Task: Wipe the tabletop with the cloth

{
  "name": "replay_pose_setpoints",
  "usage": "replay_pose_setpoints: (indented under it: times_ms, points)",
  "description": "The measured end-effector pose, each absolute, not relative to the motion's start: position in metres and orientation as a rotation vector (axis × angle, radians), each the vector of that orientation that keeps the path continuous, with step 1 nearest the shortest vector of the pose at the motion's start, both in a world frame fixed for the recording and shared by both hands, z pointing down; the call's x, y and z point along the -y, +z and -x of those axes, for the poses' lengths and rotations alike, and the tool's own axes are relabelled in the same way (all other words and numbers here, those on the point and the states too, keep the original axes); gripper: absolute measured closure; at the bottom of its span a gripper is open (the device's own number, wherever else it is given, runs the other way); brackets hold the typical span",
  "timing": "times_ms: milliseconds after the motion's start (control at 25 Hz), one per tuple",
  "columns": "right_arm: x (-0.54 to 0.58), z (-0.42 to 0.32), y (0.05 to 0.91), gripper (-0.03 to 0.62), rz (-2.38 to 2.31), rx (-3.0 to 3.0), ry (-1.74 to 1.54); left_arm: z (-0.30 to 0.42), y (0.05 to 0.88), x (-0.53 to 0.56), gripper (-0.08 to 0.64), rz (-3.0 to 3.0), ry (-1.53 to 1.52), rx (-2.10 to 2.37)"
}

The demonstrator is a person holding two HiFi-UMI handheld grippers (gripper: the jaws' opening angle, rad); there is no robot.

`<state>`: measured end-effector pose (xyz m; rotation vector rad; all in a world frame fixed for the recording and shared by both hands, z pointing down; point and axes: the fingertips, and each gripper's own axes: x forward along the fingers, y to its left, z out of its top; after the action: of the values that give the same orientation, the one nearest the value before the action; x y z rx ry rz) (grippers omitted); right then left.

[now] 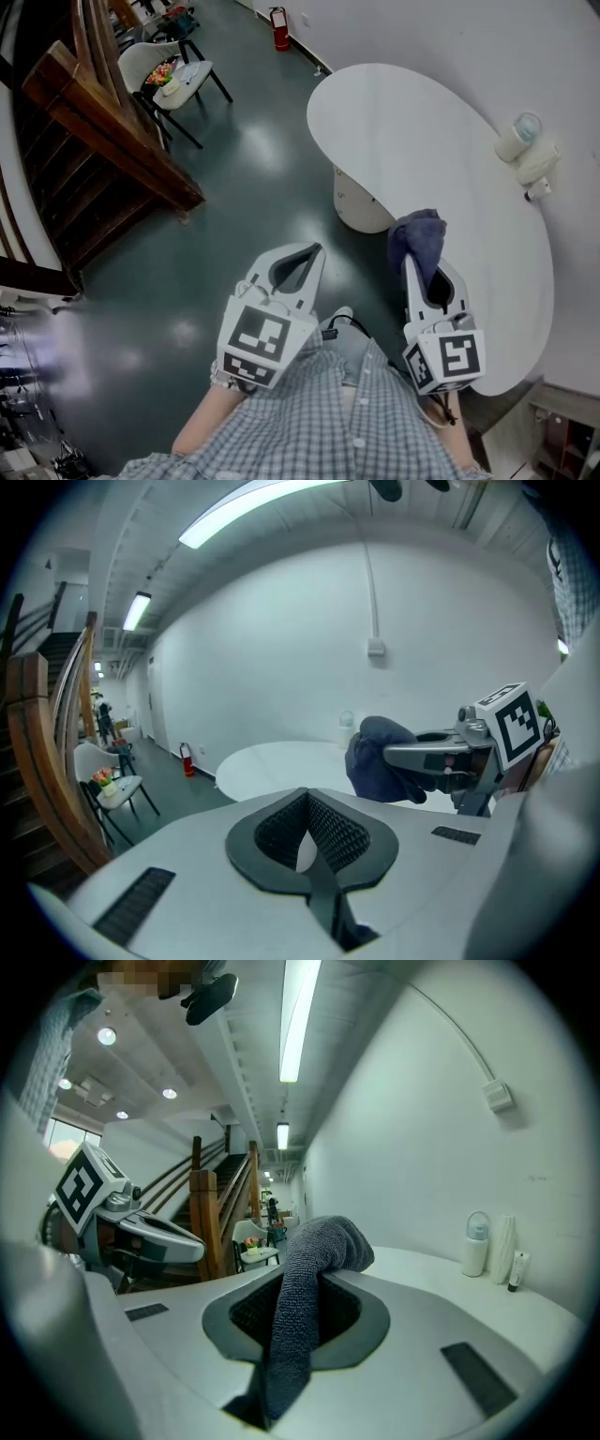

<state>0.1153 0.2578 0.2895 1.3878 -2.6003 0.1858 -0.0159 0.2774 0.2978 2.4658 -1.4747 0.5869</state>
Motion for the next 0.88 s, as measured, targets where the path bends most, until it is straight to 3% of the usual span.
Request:
replay_pose_setpoints:
  times_ms: [880]
  points:
    - [-0.179, -0.193, 0.299, 0.538, -1.608, 2.473, 0.159, -0.064, 0.296, -0.169, 0.555, -2.638, 0.598, 1.284]
